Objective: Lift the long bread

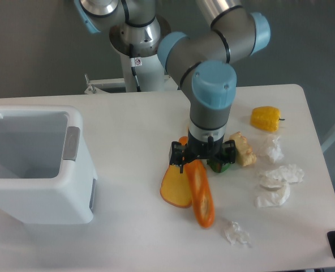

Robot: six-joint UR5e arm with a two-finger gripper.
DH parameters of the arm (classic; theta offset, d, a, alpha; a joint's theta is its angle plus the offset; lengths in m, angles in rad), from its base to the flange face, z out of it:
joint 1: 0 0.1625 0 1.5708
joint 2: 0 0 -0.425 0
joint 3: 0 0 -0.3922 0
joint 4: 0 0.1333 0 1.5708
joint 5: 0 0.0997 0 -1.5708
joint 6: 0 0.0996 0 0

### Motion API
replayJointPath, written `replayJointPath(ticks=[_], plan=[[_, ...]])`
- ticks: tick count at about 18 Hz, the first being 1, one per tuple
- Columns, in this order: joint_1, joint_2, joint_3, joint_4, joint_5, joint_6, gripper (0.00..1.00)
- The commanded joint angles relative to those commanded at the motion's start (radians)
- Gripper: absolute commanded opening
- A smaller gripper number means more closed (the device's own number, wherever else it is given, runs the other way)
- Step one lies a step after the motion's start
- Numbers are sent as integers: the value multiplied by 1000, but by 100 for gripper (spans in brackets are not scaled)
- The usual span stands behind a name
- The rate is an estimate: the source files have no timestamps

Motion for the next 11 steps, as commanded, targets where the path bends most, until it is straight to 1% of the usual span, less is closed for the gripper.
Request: replayJointPath(ticks=[5,7,11], plan=[[6,-54,5,3,-20,-3,100],[12,-58,8,2,-37,-20,100],[21,-71,8,-12,-35,-25,100]])
